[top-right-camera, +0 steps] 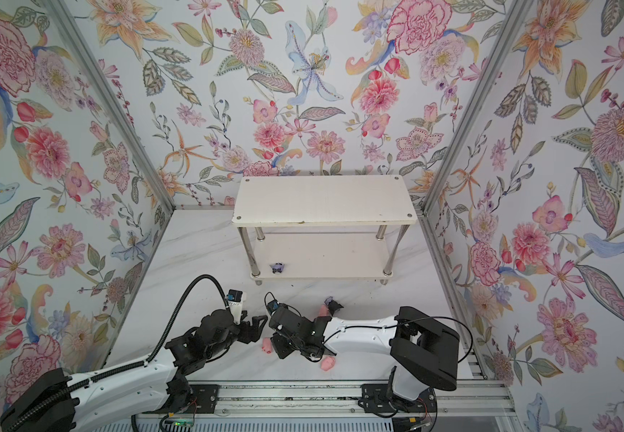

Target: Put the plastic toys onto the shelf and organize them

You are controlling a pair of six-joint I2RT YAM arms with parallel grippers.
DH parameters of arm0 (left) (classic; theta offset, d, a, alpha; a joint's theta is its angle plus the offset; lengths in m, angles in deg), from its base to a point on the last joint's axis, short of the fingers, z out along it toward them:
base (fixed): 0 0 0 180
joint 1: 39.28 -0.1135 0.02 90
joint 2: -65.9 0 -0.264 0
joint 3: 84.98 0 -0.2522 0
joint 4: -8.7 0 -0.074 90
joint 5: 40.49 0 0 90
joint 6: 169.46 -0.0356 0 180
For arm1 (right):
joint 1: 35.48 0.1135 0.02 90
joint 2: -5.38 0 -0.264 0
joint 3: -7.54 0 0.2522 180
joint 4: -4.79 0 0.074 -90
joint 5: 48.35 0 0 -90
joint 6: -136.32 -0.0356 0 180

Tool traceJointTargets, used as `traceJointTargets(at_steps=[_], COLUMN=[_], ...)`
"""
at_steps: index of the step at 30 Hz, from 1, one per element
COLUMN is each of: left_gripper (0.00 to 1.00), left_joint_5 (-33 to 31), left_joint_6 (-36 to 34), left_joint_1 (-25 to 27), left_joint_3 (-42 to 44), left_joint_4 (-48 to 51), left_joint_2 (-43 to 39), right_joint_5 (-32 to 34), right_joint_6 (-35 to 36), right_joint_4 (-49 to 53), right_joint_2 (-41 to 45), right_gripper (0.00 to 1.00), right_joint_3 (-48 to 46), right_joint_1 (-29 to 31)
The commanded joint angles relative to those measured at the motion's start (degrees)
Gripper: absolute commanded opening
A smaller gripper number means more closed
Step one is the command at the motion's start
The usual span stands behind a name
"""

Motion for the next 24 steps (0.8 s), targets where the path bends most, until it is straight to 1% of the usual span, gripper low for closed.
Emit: traceJointTargets(at_steps=[1, 4, 9, 12, 15, 17, 19, 24], left_gripper=[0.81, 0.78, 0.76, 0.76, 0.76, 0.77, 0.77, 0.77], left_joint_5=[1.96, 2.84, 3.28, 2.76, -0.15, -1.66, -2.01, -3.38], left_joint_6=[-1.91, -2.94, -3.64, -4.80, -7.69, -9.62, -10.16, -11.80], left_joint_1=[0.97, 1.32, 2.79, 6.47, 11.20, 13.26, 13.67, 13.76], left_joint_3=[-0.14, -1.40, -3.60, -5.79, -10.46, -13.45, -15.13, -16.30], left_joint_4=[-0.66, -0.54, -3.71, -7.24, -6.63, -5.53, -5.48, -5.64], left_joint_2=[-0.48, 0.20, 4.48, 10.28, 17.25, 20.75, 23.03, 24.46], right_joint_5=[3.85, 6.72, 7.48, 5.53, 3.73, 2.93, 1.95, -1.04], right_joint_6=[-2.83, -5.45, -9.60, -11.44, -12.75, -13.02, -13.34, -14.25], right_joint_4=[1.57, 2.11, 5.36, 6.66, 6.57, 6.52, 5.90, 1.86], right_joint_2=[4.69, 9.43, 16.63, 20.45, 23.82, 25.14, 25.92, 24.76], right_gripper=[0.22, 0.23, 0.25, 0.27, 0.32, 0.34, 0.37, 0.39], right_joint_3=[-0.78, -4.54, -10.56, -13.63, -16.09, -17.00, -17.82, -19.95], right_joint_1=[0.58, 0.28, -1.88, -4.46, -6.42, -7.13, -7.67, -9.00])
